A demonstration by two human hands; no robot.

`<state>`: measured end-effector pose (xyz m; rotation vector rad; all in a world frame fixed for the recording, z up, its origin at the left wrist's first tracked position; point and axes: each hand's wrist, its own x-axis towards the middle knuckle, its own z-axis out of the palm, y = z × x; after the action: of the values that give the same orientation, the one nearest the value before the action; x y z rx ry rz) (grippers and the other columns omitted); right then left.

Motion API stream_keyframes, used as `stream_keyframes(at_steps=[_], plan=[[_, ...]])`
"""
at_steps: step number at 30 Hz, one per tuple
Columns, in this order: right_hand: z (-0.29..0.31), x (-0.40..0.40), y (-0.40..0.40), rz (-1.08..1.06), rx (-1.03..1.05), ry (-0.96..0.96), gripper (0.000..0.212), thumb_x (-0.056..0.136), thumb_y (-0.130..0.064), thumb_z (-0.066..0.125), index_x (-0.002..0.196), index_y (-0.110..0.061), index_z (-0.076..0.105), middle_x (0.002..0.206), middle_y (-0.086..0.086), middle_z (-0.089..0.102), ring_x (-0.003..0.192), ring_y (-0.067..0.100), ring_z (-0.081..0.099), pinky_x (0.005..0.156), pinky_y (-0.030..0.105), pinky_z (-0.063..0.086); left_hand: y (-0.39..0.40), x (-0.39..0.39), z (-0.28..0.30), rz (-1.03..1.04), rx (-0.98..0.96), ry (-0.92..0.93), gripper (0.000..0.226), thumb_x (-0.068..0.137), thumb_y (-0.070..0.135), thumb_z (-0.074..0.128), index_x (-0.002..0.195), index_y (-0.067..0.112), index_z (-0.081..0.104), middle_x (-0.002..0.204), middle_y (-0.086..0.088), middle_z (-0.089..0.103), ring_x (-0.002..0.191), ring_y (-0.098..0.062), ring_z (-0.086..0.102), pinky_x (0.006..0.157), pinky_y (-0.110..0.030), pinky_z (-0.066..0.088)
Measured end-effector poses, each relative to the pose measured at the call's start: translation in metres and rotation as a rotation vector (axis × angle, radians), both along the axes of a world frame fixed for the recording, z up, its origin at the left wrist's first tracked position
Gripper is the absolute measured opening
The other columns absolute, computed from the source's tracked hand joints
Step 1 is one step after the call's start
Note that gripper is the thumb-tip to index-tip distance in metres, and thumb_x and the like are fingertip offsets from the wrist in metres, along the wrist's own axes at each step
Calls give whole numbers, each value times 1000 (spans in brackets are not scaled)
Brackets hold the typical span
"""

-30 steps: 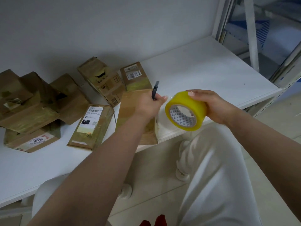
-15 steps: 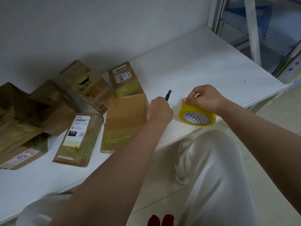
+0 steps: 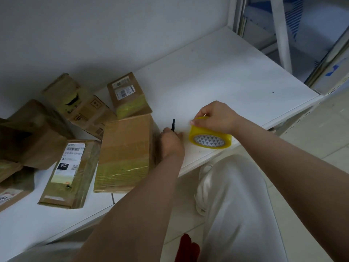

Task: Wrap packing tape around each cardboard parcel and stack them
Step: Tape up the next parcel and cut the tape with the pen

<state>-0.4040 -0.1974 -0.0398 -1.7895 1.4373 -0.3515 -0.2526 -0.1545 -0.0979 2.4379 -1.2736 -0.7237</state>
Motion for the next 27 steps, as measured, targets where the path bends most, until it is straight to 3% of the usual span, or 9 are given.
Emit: stream_keyframes(at_steps=[5, 10, 12, 15, 17, 21, 22, 24, 27], plan=[[-4, 14, 0, 49, -56, 64, 41, 82, -58, 65, 102, -24, 73, 103, -9, 60, 96, 12, 57, 84, 33, 50, 6, 2, -6, -43, 59, -94, 36, 100, 31, 50, 119, 2, 46, 115, -17, 63, 105, -36, 63, 85, -42, 55], [-3, 15, -1, 54, -75, 121, 41, 81, -61, 64, 100, -25, 72, 100, -9, 59, 95, 14, 58, 80, 33, 50, 0, 8, -7, -27, 125, -124, 71, 88, 49, 62, 130, 2, 28, 120, -17, 58, 107, -32, 63, 78, -37, 53], [-3, 15, 1, 38, -81, 137, 42, 81, -62, 63, 99, -25, 71, 101, -8, 60, 94, 14, 57, 78, 32, 49, -2, 11, -9, -33, 131, -127, 63, 92, 45, 59, 129, 3, 29, 119, -17, 58, 103, -30, 64, 75, -35, 53], [-1, 14, 5, 5, -101, 170, 44, 81, -64, 62, 99, -25, 69, 103, -7, 62, 95, 14, 56, 77, 31, 46, 3, 13, -9, 23, 58, -36, 34, 103, 19, 43, 130, 0, 34, 124, -21, 54, 109, -35, 57, 77, -34, 42], [2, 14, 7, -4, -111, 204, 46, 82, -65, 60, 103, -24, 68, 108, -6, 64, 100, 17, 57, 82, 34, 47, 8, 17, -4, -40, 58, -52, 32, 97, 3, 42, 127, -5, 36, 123, -25, 52, 110, -38, 54, 83, -37, 43], [11, 15, 14, -11, -128, 294, 50, 86, -63, 57, 115, -22, 64, 120, -3, 63, 111, 21, 57, 98, 39, 42, 23, 19, 11, -58, 63, 79, 33, 93, 5, 42, 124, -5, 46, 119, -21, 53, 96, -29, 47, 68, -23, 36], [12, 16, 16, -18, -138, 319, 51, 86, -62, 56, 117, -23, 63, 123, -3, 62, 114, 21, 56, 99, 39, 39, 24, 17, 18, -68, 118, 97, 33, 95, 9, 36, 123, -1, 52, 117, -17, 55, 98, -27, 48, 72, -26, 36], [15, 18, 21, -31, -157, 374, 51, 88, -61, 55, 123, -24, 59, 128, -3, 60, 118, 21, 54, 99, 37, 34, 33, 17, 25, -175, 135, -48, 37, 98, 16, 30, 122, 0, 53, 118, -16, 53, 107, -26, 48, 79, -31, 36], [21, 22, 27, -48, -182, 425, 50, 89, -55, 57, 128, -25, 55, 131, -1, 59, 122, 24, 51, 98, 36, 34, 47, 16, 52, -291, 0, -46, 41, 99, 11, 42, 135, -7, 36, 132, -21, 41, 121, -30, 44, 94, -31, 38]])
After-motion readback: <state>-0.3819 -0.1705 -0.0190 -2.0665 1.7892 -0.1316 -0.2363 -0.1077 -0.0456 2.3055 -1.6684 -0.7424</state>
